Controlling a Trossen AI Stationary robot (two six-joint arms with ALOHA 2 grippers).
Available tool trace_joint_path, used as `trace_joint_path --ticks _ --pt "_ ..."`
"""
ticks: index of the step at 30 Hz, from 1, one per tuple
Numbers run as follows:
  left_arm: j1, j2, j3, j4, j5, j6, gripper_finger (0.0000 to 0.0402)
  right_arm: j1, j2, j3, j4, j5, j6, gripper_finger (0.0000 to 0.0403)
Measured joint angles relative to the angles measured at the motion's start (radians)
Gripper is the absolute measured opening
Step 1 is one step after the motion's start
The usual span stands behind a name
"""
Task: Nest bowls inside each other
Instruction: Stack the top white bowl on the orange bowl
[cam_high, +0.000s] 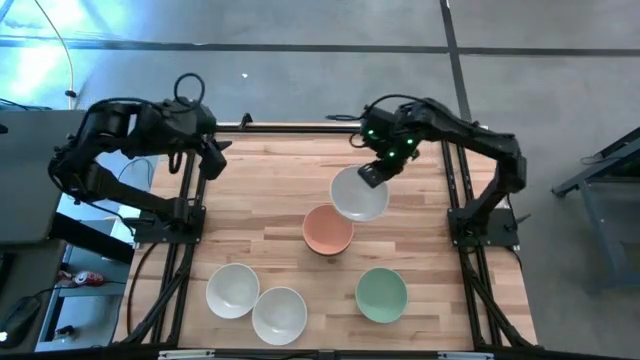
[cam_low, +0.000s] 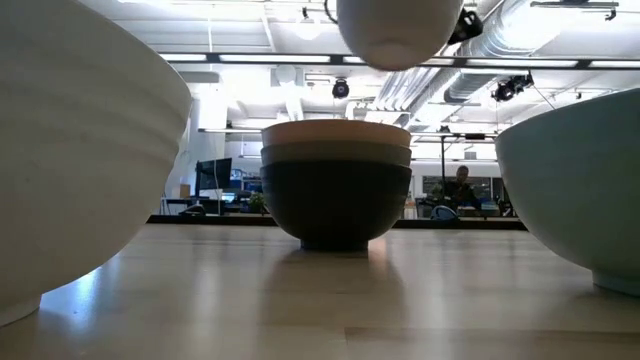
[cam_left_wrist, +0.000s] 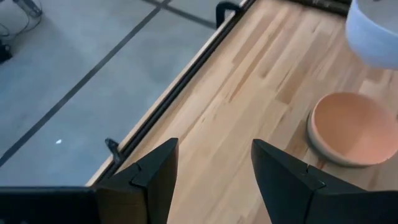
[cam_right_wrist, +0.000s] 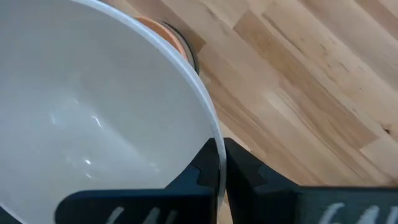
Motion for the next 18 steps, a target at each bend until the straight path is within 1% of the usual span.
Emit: trace_joint_path --ticks 7,11,18 --pt "0.000 -0.027 -0.138 0.007 -0.006 -0.018 0.0192 0.038 0.074 0.009 -0.001 0.006 0.017 0.0000" --pt "0.000 -0.042 -0.204 0.008 -0.037 -0.032 0.0191 0.058 0.103 0.009 0.028 0.025 0.039 0.0000" --pt "0.000 -0.062 -0.263 0.017 -0.059 -0.043 0.0191 0.082 0.132 0.009 0.090 0.027 0.062 0.0000"
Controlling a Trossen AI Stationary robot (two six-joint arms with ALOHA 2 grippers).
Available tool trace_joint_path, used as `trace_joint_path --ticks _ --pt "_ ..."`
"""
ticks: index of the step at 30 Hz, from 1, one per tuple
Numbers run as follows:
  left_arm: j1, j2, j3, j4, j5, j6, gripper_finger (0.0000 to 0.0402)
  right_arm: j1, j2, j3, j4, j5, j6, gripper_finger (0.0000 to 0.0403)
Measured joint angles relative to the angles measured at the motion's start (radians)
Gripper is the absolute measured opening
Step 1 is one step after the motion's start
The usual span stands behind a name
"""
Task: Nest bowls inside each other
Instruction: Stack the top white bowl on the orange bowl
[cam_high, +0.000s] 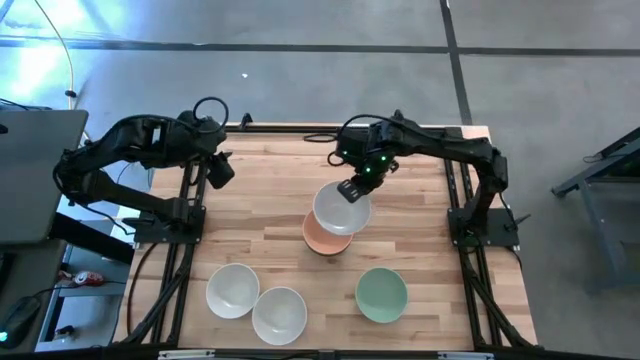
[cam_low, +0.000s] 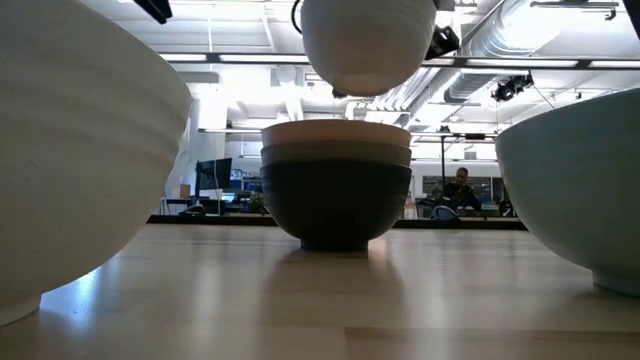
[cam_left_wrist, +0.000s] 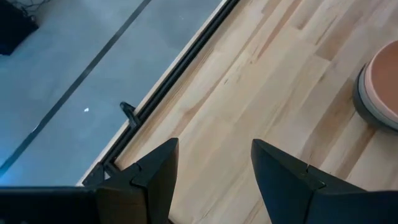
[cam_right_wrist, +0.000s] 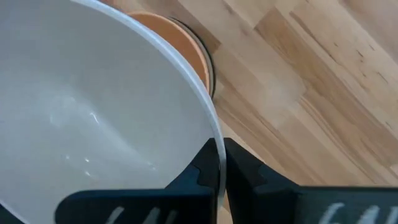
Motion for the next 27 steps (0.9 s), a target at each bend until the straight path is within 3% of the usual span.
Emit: trace_joint_path --ticks 27 --pt "0.000 -0.081 -0.007 -0.003 -0.057 -0.021 0.0191 0.082 0.129 0.000 0.109 0.008 0.067 0.0000"
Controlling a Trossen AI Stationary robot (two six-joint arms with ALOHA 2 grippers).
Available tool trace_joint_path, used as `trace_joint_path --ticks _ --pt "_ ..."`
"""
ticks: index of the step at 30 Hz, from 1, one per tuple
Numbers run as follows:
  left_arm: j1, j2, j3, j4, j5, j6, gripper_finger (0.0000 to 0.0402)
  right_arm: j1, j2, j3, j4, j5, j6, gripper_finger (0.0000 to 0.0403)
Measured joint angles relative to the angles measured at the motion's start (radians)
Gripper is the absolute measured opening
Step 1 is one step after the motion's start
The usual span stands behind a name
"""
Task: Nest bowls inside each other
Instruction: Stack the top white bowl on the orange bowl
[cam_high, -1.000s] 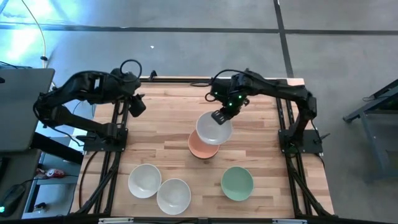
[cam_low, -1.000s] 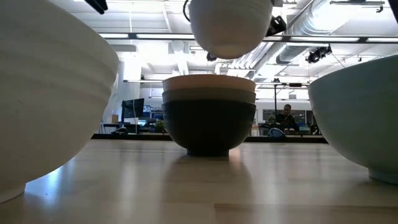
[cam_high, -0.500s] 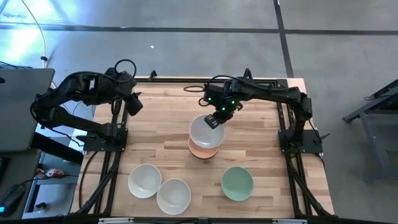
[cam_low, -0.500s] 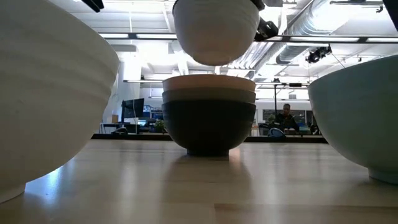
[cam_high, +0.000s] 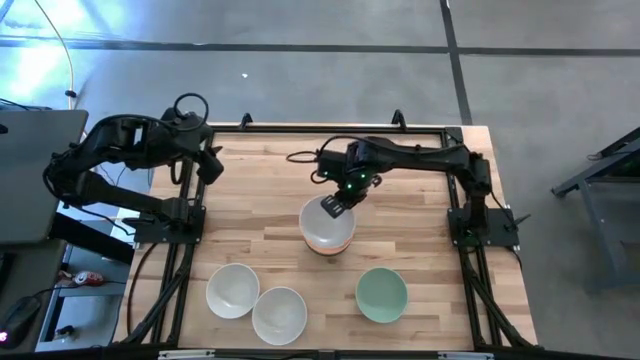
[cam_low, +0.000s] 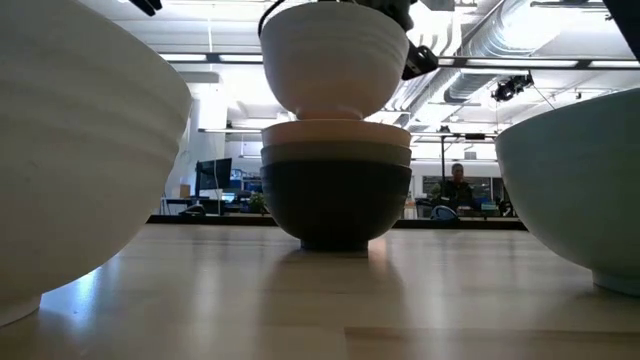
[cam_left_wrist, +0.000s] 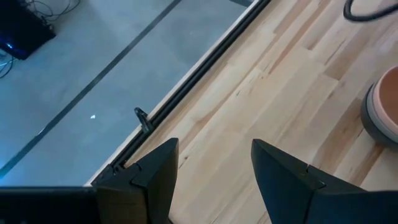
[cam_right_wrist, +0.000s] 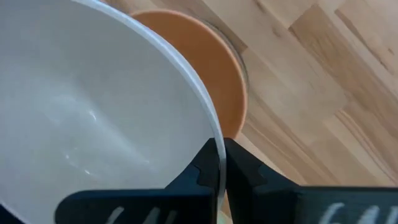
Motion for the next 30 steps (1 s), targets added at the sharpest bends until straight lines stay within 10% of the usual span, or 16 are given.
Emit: trace_joint_path --ticks 30 --pt "0.000 -0.042 0.000 0.000 -0.003 -0.017 0.0191 0.012 0.093 -0.001 -0.003 0.101 -0.053 0.0000"
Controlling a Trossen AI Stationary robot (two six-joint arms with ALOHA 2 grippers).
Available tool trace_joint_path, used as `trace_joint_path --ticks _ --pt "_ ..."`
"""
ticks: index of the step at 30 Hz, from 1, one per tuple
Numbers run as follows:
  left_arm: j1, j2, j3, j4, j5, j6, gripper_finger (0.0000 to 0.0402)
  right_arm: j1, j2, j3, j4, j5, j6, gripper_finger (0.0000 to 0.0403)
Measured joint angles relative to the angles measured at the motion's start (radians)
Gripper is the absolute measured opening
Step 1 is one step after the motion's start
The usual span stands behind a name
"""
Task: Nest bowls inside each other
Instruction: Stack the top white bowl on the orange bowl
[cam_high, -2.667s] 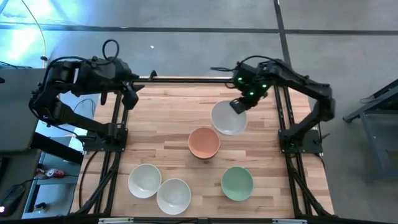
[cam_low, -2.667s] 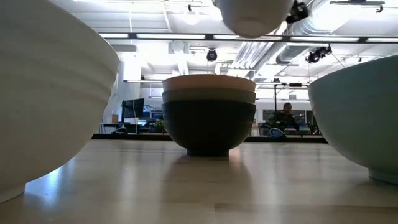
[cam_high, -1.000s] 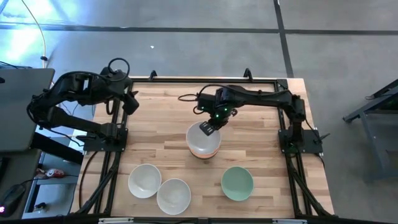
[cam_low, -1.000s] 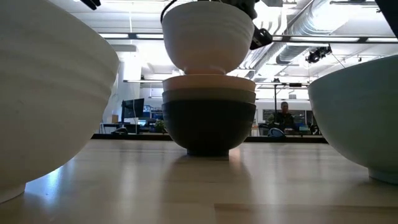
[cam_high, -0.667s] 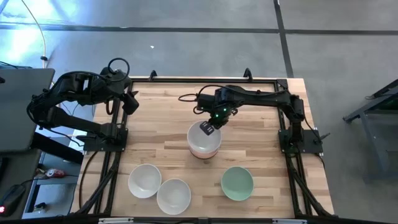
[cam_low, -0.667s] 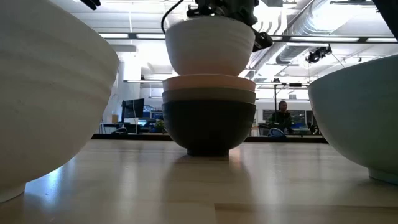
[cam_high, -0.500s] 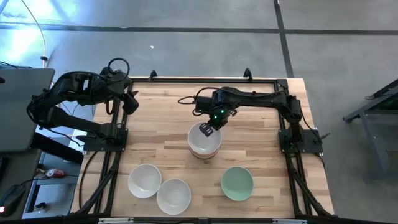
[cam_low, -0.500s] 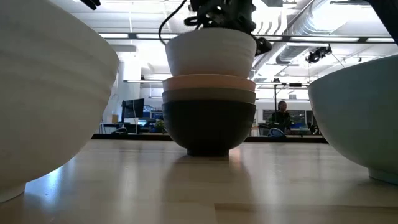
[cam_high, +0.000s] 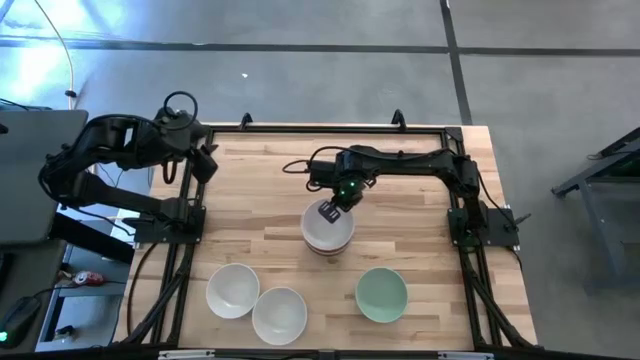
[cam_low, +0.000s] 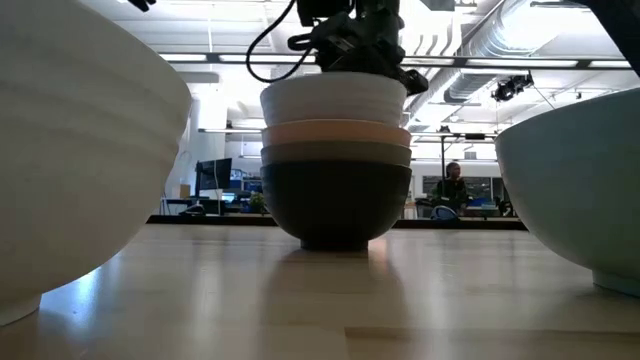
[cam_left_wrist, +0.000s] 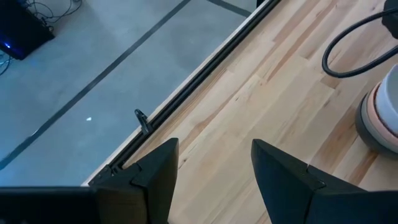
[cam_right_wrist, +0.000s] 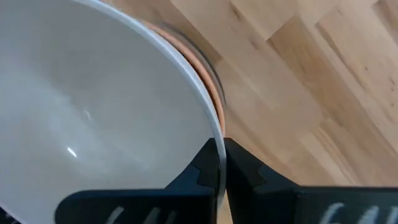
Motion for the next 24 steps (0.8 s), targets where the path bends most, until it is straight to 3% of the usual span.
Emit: trace_joint_path --ticks 19,24 --pt "0.000 -0.036 0.000 0.000 0.000 -0.023 0.0191 0.033 0.069 0.000 0.025 0.019 -0.041 0.0000" --pt "0.000 -0.036 0.000 0.000 0.002 -0.023 0.0191 0.032 0.071 0.000 0.029 0.019 -0.060 0.0034"
